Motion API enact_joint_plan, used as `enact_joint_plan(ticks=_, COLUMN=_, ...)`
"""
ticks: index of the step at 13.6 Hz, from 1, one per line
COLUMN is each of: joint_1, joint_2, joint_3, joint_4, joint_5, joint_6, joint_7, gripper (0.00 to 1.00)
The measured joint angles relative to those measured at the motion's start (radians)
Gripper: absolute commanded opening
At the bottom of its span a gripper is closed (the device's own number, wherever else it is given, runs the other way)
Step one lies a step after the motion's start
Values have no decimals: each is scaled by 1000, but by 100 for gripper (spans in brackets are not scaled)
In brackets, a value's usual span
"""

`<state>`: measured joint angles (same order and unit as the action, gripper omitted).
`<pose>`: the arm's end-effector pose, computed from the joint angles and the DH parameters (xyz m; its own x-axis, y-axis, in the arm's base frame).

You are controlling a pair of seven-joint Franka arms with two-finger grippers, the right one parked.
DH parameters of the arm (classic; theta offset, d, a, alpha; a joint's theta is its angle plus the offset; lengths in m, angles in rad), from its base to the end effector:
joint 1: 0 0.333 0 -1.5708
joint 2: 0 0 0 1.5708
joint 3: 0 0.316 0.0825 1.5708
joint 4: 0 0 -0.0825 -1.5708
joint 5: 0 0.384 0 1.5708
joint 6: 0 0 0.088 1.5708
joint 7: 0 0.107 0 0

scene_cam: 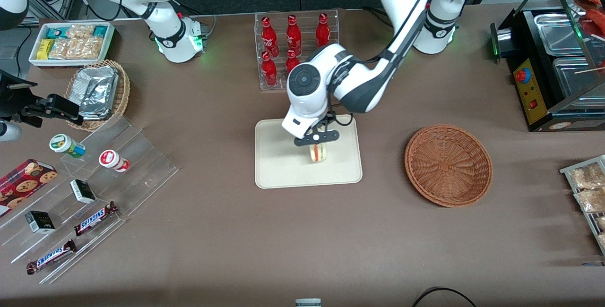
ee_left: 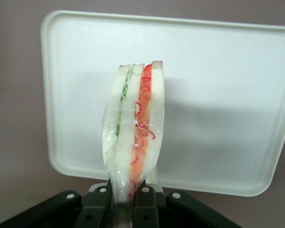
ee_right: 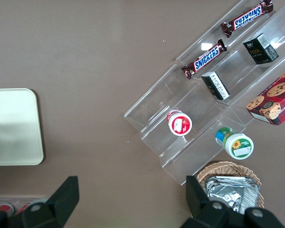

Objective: Place sandwich from basket to tray
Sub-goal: 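Lower the sandwich onto the tray and open the left gripper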

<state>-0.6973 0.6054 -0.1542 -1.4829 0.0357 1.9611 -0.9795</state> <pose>0.4731 -0.5105 0.3141 0.9841 0.1367 -0.1136 0.1296 -0.9892 -0.0681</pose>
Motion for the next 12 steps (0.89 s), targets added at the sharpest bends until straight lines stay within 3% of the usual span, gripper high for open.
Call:
enact_joint_plan(ticks=10, joint_1=-27, joint_2=98, joint_3=1, joint_4=1, joint_5=8, joint_6=87, joint_7=-7, gripper=2)
enact_joint_plan(ticks=12, joint_1=-27, joint_2=110, joint_3=2, joint_4=1, joint_5=9, joint_6=105, joint_7=-7, gripper=99)
